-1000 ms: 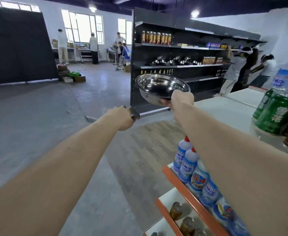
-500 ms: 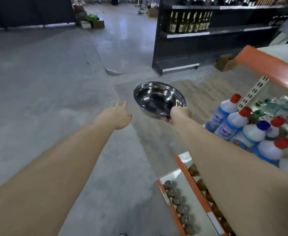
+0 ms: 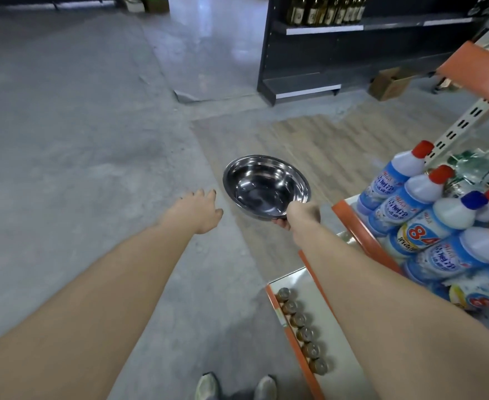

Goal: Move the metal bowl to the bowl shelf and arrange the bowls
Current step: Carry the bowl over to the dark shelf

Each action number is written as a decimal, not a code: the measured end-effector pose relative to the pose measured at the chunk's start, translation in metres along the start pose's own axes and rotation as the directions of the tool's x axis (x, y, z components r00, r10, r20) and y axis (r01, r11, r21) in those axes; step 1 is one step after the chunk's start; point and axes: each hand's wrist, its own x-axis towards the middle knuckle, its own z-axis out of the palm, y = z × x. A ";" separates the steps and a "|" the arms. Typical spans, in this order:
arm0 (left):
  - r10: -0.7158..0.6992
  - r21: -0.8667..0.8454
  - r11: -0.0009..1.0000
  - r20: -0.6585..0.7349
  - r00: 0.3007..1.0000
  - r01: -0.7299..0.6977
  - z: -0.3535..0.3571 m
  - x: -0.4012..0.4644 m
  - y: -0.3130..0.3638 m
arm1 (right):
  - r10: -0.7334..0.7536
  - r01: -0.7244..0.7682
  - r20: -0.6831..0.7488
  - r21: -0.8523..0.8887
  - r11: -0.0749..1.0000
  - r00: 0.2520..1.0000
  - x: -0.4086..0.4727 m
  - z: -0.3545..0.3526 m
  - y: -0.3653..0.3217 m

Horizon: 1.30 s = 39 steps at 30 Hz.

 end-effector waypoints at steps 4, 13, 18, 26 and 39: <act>0.011 -0.003 1.000 -0.009 1.000 -0.011 -0.002 0.003 -0.002 | -0.009 0.009 -0.007 -0.016 1.000 1.000 0.002 0.003 -0.002; 0.036 0.007 0.999 -0.002 0.999 -0.036 -0.012 0.010 -0.012 | -0.005 0.004 -0.014 -0.035 0.999 1.000 0.001 0.015 -0.012; 0.063 0.001 0.998 -0.020 0.998 -0.063 -0.018 0.018 -0.019 | -0.013 0.013 -0.030 -0.020 1.000 0.999 -0.003 0.022 -0.019; 0.121 0.040 0.992 -0.059 0.991 -0.119 -0.043 0.043 -0.023 | -0.034 0.035 -0.032 0.022 0.999 0.999 0.006 0.034 -0.041; 0.146 0.096 0.985 -0.020 0.989 -0.143 -0.090 0.173 -0.009 | 0.003 -0.001 -0.035 0.056 0.998 0.999 0.109 0.090 -0.108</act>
